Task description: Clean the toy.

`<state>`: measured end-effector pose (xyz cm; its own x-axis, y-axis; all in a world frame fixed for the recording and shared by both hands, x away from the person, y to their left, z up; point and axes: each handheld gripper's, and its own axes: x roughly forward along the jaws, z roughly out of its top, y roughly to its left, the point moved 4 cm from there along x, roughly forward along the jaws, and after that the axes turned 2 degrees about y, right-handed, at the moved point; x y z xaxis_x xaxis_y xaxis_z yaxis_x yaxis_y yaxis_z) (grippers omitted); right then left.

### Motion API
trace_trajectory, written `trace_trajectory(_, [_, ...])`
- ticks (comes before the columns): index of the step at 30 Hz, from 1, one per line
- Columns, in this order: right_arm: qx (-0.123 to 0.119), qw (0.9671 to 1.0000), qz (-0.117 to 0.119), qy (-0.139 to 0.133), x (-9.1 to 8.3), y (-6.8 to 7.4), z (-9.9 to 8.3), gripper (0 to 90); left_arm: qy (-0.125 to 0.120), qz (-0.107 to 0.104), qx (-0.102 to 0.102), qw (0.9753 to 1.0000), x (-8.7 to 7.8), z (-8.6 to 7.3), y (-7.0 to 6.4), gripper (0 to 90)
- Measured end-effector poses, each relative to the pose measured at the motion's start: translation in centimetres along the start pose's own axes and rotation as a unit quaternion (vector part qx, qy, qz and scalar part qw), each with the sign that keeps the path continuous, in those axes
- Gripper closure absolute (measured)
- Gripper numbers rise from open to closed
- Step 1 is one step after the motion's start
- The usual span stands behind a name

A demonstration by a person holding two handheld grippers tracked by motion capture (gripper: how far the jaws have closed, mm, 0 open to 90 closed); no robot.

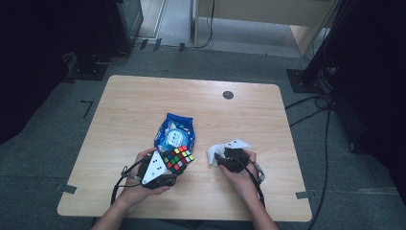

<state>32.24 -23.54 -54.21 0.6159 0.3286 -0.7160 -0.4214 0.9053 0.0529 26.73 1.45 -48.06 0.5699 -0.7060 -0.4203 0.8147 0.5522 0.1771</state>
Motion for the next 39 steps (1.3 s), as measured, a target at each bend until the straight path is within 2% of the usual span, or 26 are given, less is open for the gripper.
trace_trajectory(2, [-0.001,1.0,-0.007,-0.006,-0.1,-0.2,-0.1,63.4,-0.001,-0.001,-0.002,1.0,0.0,0.0,0.0,33.7])
trace_trajectory(5, [0.002,0.9999,-0.013,-0.002,-0.3,-0.3,-0.2,82.5,-0.003,-0.004,-0.006,1.0,0.0,0.0,0.0,33.7])
trace_trajectory(7, [0.008,0.9999,-0.009,-0.009,-0.6,-0.4,-0.1,86.1,-0.004,-0.006,-0.007,0.9999,0.0,0.0,0.0,33.7])
trace_trajectory(8, [0.013,0.9996,0.002,-0.025,-1.1,-0.1,0.2,86.5,-0.004,-0.007,-0.007,0.9999,0.0,0.1,0.0,33.7])
trace_trajectory(10, [0.024,0.997,0.039,-0.063,-2.4,0.7,1.1,86.8,-0.005,-0.011,-0.01,0.9999,0.0,0.1,0.0,33.7])
trace_trajectory(12, [0.017,0.9905,0.075,-0.114,-4.6,2.2,2.3,86.8,-0.006,-0.015,-0.01,0.9998,0.1,0.1,-0.1,33.7])
trace_trajectory(13, [0.011,0.9858,0.096,-0.138,-5.7,3.1,3.0,86.7,-0.007,-0.019,-0.01,0.9997,0.2,0.1,-0.2,33.7])
trace_trajectory(14, [0.003,0.9788,0.124,-0.163,-7.1,4.3,3.7,86.6,-0.008,-0.023,-0.01,0.9997,0.2,0.1,-0.4,33.7])
trace_trajectory(15, [-0.006,0.9732,0.144,-0.179,-8.0,5.4,4.2,86.5,-0.008,-0.024,-0.009,0.9996,0.3,0.1,-0.5,33.7])
trace_trajectory(16, [-0.013,0.9693,0.158,-0.188,-8.6,6.2,4.4,86.5,-0.009,-0.028,-0.008,0.9995,0.3,0.2,-0.8,33.7])
trace_trajectory(17, [-0.026,0.9633,0.178,-0.199,-9.4,7.4,4.8,86.5,-0.01,-0.03,-0.005,0.9995,0.4,0.3,-1.0,33.7])
trace_trajectory(18, [-0.034,0.9588,0.192,-0.206,-9.9,8.4,4.9,86.4,-0.009,-0.032,-0.004,0.9995,0.4,0.3,-1.1,33.7])
trace_trajectory(19, [-0.039,0.9553,0.205,-0.209,-10.2,9.1,5.0,86.4,-0.01,-0.035,-0.001,0.9993,0.4,0.4,-1.3,33.7])
trace_trajectory(20, [-0.047,0.9502,0.224,-0.211,-10.5,10.0,5.1,86.3,-0.012,-0.036,-0.001,0.9993,0.4,0.5,-1.4,33.7])
trace_trajectory(22, [-0.06,0.9472,0.238,-0.207,-10.5,11.2,5.0,86.2,-0.016,-0.042,0.001,0.999,0.3,0.7,-1.7,33.7])
trace_trajectory(24, [-0.06,0.9492,0.232,-0.204,-10.3,11.3,4.9,86.1,-0.019,-0.042,0.003,0.999,0.2,0.7,-1.7,33.7])
trace_trajectory(25, [-0.055,0.9491,0.231,-0.207,-10.1,11.1,4.9,86.1,-0.022,-0.043,0.003,0.9988,0.1,0.7,-1.7,33.8])
trace_trajectory(26, [-0.043,0.9512,0.229,-0.202,-9.9,10.7,4.9,86.1,-0.027,-0.049,0.001,0.9985,-0.1,0.8,-1.6,33.8])
trace_trajectory(27, [-0.033,0.955,0.221,-0.195,-9.5,10.2,4.8,86.0,-0.028,-0.049,0.001,0.9984,-0.2,0.8,-1.6,33.8])
trace_trajectory(29, [-0.02,0.959,0.212,-0.187,-8.9,9.3,4.6,85.9,-0.027,-0.046,0.002,0.9986,-0.3,0.8,-1.5,33.8])
trace_trajectory(31, [-0.021,0.9695,0.175,-0.171,-8.2,8.3,4.3,85.9,-0.029,-0.043,-0.001,0.9986,-0.3,0.8,-1.4,33.9])
trace_trajectory(32, [-0.017,0.9734,0.163,-0.16,-7.9,8.0,4.1,86.0,-0.032,-0.042,-0.004,0.9986,-0.3,0.9,-1.2,33.9])
trace_trajectory(34, [-0.015,0.9787,0.142,-0.148,-7.4,7.4,3.8,85.9,-0.031,-0.035,-0.008,0.9989,-0.4,0.9,-0.9,33.9])
trace_trajectory(36, [-0.006,0.9785,0.142,-0.15,-7.6,7.1,3.8,85.8,-0.024,-0.029,-0.013,0.9992,-0.3,0.7,-0.6,33.9])
trace_trajectory(38, [-0.007,0.9715,0.162,-0.173,-8.7,7.5,4.3,85.6,-0.017,-0.023,-0.018,0.9994,-0.1,0.4,-0.4,33.9])
trace_trajectory(39, [-0.013,0.9669,0.175,-0.185,-9.4,7.9,4.5,85.5,-0.014,-0.023,-0.022,0.9994,0.0,0.3,-0.3,33.9])
